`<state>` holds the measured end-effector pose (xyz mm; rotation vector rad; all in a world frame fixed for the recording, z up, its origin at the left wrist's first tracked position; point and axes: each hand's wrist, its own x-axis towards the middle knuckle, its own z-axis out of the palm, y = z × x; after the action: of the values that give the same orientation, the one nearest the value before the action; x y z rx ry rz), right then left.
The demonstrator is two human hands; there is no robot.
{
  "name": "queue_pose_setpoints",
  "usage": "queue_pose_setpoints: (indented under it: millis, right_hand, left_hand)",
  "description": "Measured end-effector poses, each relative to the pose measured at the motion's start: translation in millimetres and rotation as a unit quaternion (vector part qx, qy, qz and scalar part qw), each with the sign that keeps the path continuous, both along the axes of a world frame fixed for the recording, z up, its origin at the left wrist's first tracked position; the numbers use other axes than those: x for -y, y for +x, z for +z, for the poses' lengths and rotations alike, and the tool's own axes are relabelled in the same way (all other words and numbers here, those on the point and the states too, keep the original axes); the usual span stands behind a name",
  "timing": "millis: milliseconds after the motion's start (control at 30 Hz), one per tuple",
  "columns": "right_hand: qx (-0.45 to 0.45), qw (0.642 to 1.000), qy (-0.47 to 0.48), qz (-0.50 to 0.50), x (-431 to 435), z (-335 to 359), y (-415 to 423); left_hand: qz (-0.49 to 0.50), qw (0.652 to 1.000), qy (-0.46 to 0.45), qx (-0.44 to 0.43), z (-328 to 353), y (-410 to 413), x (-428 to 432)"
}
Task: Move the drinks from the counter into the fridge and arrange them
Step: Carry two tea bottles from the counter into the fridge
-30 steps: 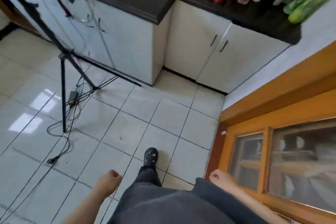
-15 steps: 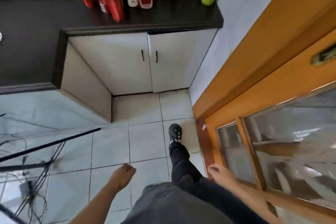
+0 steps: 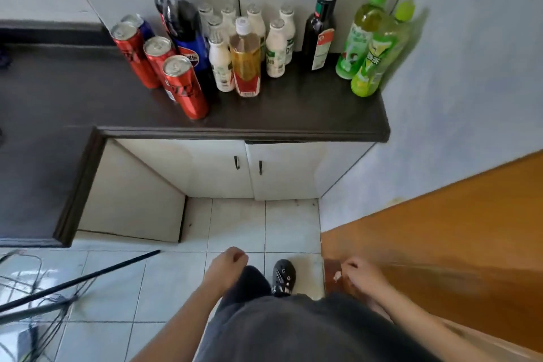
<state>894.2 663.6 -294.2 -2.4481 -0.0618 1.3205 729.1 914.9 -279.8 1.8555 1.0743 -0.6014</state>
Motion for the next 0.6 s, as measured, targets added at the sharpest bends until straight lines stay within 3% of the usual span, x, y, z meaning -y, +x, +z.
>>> queue_pose_setpoints:
  millis: [200,400,500,600]
  right_hand:
    - [0.001,0.998,0.026,0.055,-61.9,4.9,42.8]
    - [0.041,0.988,0.128,-0.075,-122.4,32.6,82.2]
    - [0.088,0.972,0.187,-0.115,-163.2,65.4,120.2]
    - [0.137,0.942,0.258,-0.163,-207.4,100.9,160.3]
  left_hand:
    - [0.128,0.987,-0.057,0.072,4.5,48.2,-23.7]
    - [0.144,0.969,-0.023,0.198,35.8,142.6,-82.5]
    - [0.144,0.929,0.061,0.336,74.4,195.4,-117.0]
    - [0.133,0.847,0.21,0.471,110.1,236.0,-148.8]
